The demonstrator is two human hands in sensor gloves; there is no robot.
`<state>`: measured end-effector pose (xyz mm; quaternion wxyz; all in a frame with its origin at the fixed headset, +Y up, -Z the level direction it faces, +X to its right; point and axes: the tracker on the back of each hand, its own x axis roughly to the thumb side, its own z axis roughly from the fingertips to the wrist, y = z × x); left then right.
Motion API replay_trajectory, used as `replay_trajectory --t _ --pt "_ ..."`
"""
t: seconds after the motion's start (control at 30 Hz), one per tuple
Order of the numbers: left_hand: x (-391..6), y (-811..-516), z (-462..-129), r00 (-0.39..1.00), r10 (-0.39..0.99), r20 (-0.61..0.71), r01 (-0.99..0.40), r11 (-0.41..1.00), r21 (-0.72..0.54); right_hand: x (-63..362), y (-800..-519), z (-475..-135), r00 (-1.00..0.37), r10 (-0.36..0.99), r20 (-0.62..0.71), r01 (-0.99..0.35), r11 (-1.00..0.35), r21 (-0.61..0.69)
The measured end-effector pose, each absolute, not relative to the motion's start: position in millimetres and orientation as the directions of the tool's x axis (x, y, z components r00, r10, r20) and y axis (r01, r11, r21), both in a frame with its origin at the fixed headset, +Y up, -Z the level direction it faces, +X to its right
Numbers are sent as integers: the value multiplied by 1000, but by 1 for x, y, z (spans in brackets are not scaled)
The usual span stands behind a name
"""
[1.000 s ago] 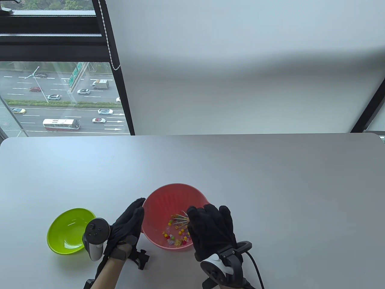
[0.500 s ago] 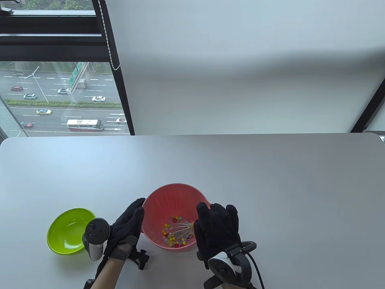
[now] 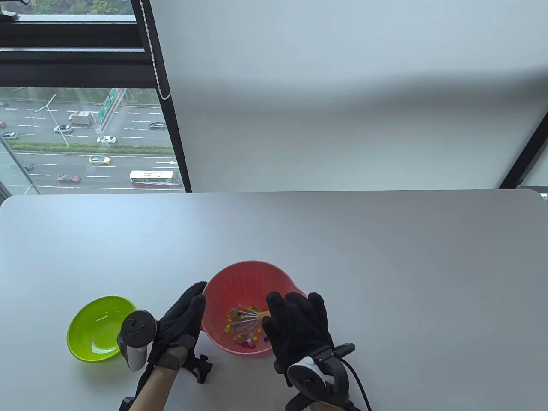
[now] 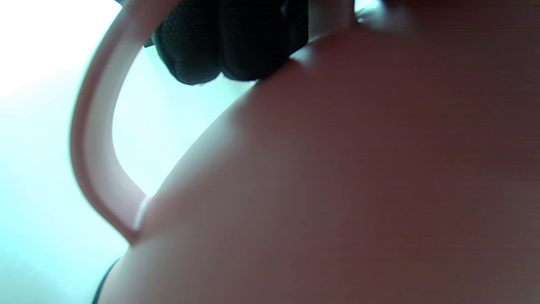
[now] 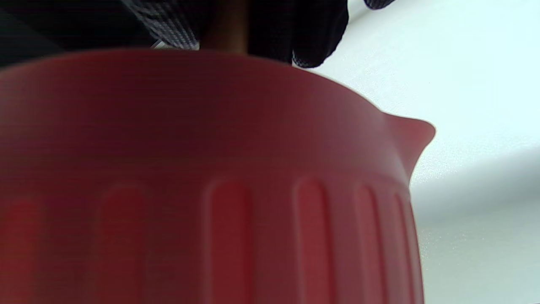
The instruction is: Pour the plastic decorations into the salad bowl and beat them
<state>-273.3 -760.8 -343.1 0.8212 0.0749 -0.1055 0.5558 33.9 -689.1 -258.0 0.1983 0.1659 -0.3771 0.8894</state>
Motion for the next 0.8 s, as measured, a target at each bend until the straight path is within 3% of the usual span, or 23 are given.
replay_trajectory --t 0.5,0.8 --pt "-274 -761 -343 361 897 257 -928 372 6 35 -687 -256 -907 110 407 -381 -629 -678" --pt "-274 -761 -343 361 897 257 -928 372 6 40 -685 -256 -912 114 395 -378 -610 -696"
